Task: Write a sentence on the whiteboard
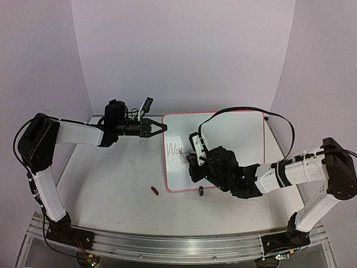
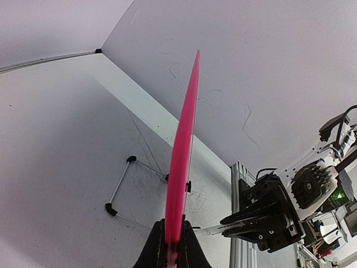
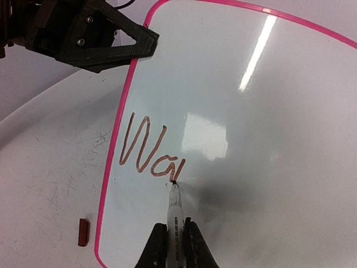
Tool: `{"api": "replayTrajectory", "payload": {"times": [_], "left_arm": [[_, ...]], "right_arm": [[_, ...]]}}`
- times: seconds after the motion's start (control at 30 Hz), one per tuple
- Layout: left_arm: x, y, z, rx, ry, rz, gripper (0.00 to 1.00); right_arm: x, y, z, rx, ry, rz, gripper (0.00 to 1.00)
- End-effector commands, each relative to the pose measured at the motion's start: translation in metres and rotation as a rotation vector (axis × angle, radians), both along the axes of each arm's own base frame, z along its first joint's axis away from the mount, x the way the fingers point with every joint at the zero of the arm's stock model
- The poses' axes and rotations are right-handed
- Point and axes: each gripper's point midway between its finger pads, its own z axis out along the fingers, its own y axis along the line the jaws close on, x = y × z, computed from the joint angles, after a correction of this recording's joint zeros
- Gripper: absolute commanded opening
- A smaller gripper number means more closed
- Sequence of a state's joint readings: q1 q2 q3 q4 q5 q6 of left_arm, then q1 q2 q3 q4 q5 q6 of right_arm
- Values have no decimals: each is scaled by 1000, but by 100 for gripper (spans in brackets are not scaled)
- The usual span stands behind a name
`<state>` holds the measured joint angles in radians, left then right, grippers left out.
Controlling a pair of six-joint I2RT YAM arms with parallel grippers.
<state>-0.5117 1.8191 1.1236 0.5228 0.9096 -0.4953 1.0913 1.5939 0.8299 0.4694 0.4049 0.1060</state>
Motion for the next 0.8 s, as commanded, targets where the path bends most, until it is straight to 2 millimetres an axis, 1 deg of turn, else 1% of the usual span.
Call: {"api": "replayTrajectory", "payload": {"times": [0.0,0.33,0.77], "left_arm": [[-8,-4,9,-5,16,-14,0],[-8,-5,8,-3,20,-14,0],[-8,-5,8,-3,21,-15,0]], "right_arm": [[-1,-10,0,-12,9,-35,0],[4,-4,6,-6,-14,-36,0],[18,-4,16,9,-45,-65,0]]}}
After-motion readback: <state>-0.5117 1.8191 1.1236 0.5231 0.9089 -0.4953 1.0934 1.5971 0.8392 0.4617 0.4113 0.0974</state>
